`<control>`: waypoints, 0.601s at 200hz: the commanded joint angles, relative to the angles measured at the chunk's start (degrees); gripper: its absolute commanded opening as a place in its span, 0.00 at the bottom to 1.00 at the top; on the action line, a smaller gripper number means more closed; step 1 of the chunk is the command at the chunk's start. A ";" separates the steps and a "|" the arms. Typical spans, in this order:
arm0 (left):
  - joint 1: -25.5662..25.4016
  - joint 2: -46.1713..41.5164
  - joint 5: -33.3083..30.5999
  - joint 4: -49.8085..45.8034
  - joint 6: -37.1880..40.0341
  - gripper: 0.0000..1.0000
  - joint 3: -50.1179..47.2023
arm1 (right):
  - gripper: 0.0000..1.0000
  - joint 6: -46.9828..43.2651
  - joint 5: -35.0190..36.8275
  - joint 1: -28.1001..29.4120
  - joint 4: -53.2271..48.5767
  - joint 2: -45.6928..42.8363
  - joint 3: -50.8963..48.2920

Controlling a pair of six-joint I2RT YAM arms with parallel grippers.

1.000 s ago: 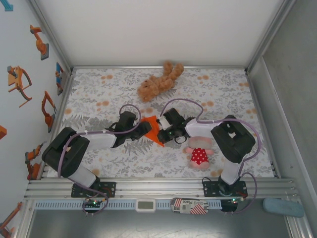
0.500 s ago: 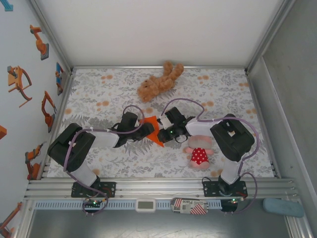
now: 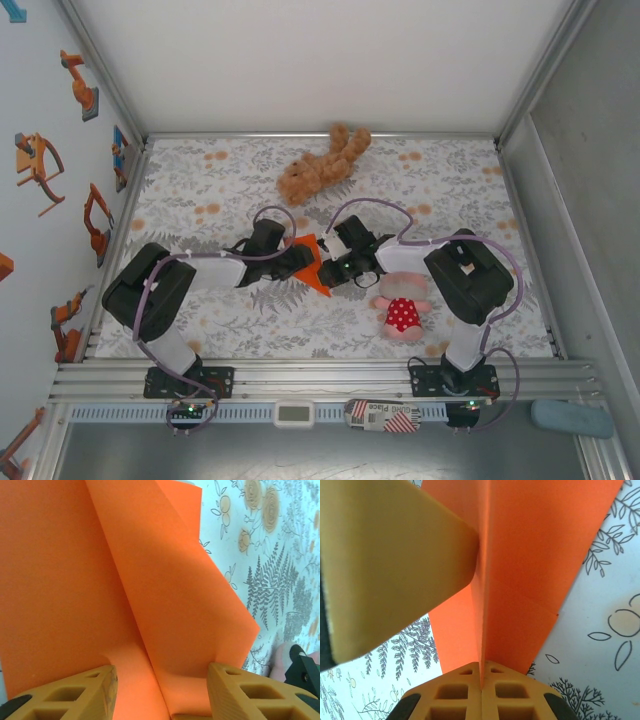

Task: Fold a paper plane with a square sheet of paper (pick it up from the middle)
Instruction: Fourth fold the wing at the center of the table.

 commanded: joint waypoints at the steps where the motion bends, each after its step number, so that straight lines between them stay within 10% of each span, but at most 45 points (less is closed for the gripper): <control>1: -0.34 1.94 -3.19 -10.27 1.31 0.50 1.94 | 0.08 0.88 -1.91 -0.58 -0.68 -0.27 -0.13; 120: -0.43 5.88 -4.02 -17.64 1.44 0.48 6.07 | 0.30 8.34 -2.37 -2.38 6.84 -6.85 -5.15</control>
